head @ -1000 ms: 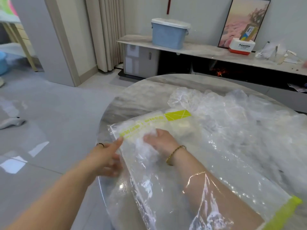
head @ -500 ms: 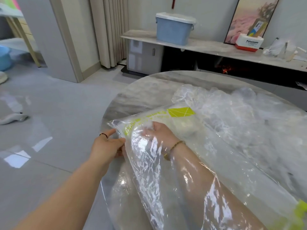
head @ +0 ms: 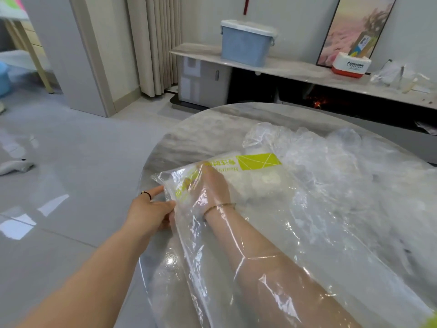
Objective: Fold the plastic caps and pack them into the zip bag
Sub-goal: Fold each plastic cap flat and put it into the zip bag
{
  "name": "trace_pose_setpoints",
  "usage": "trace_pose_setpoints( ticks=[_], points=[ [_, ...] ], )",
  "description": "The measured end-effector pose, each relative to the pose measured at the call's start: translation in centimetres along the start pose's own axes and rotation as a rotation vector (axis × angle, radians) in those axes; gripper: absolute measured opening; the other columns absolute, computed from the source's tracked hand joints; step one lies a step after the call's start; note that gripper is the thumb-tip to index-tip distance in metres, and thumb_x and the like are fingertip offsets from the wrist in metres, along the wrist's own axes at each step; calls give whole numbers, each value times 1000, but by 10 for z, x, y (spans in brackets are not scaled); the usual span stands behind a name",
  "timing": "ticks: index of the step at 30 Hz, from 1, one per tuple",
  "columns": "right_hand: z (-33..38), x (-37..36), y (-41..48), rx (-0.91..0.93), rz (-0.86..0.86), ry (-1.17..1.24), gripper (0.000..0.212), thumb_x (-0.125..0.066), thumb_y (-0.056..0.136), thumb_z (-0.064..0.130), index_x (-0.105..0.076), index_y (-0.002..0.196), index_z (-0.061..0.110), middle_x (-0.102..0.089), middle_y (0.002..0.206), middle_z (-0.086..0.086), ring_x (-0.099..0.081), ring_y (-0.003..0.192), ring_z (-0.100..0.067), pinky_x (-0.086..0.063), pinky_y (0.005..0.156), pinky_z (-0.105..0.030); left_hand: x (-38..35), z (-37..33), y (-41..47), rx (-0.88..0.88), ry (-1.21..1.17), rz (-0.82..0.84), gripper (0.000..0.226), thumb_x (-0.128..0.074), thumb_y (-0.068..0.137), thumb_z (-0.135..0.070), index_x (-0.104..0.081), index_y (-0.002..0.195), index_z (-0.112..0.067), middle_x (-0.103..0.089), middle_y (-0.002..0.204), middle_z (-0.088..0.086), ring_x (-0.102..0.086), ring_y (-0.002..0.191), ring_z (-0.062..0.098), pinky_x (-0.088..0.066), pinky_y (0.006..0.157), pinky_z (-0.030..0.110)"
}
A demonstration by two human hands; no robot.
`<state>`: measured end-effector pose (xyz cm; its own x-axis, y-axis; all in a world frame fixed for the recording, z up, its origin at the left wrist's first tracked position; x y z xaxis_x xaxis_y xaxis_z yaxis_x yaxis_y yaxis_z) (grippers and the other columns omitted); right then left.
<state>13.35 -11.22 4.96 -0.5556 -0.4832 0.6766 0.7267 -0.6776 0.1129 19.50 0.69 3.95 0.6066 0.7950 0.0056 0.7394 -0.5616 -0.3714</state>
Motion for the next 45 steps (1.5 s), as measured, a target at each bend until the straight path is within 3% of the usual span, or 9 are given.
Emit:
trace_pose_setpoints(
  ticks=[4,8,13,19,22,29,37,42,45],
  points=[
    [2,14,-21,-18,17,158,15,-43,95,2,-52,101,13,-49,86,0,-54,63,2,-39,47,-1,12,3,10,-13,9,-153,43,-57,88,-1,-46,129,-9,-58,66,9,-51,55,23,-50,78,39],
    [-13,17,-69,217,-184,-56,34,-41,94,14,-46,128,13,-37,139,4,-35,124,1,-24,93,6,19,5,14,-10,-9,-262,56,-53,88,-2,-33,140,-11,-53,66,9,-47,56,23,-46,75,35],
    [-33,41,-123,164,151,-190,50,-33,98,15,-15,145,10,-10,152,6,-7,140,-3,7,94,6,7,-22,-7,-329,444,-245,65,-55,91,-20,-22,147,-16,-28,148,8,-32,133,27,-29,108,40],
    [-59,85,-193,178,106,-535,37,-27,91,16,-42,124,11,-62,118,13,-53,114,0,-31,101,-7,-52,-35,-94,-753,813,291,83,-57,67,-70,-34,138,-33,-20,149,-12,-16,139,10,-12,111,23],
    [-68,108,-223,103,151,-596,54,-12,94,29,-32,140,10,-35,147,-3,-31,136,-14,-19,112,-20,-81,-14,-141,-810,1005,615,104,-10,31,-102,-7,123,-56,6,136,-35,-1,130,-9,6,105,8],
    [-90,152,-259,-120,112,-403,32,-36,96,19,-51,124,14,-50,129,4,-44,122,-14,-31,97,-15,-117,46,-189,-1102,1515,728,109,-39,41,-76,-29,140,-32,-62,121,-3,-56,115,17,-13,103,30],
    [-117,204,-260,-216,-292,-479,34,-39,89,15,-65,109,8,-64,111,-5,-57,108,-22,-33,86,-16,-119,44,-145,-1316,1529,379,52,-45,66,-31,-45,117,-21,-70,105,6,-58,106,27,3,114,32],
    [-147,239,-255,-422,-370,-560,35,-46,94,13,-49,128,7,-40,140,-7,-29,132,-21,-18,105,-18,-99,19,-99,-1215,1582,137,76,-95,37,-18,-68,108,-10,-70,101,13,-68,91,33,-23,98,41],
    [-159,257,-254,-550,-395,-678,49,-43,96,22,-28,142,12,-18,152,-6,-14,140,-21,-9,112,-24,-88,4,-98,-952,1605,130,66,-67,83,-25,-36,141,-22,-36,147,5,-34,136,24,-13,109,48]
  ],
)
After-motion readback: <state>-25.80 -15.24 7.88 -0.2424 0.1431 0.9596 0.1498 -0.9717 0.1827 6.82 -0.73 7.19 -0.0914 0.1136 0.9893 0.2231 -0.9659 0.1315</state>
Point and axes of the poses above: each hand's wrist, its own y-axis towards the middle knuckle, its own x-axis out of the back of the hand, z = x × y, the point moved 4 cm from there along y, towards the middle knuckle
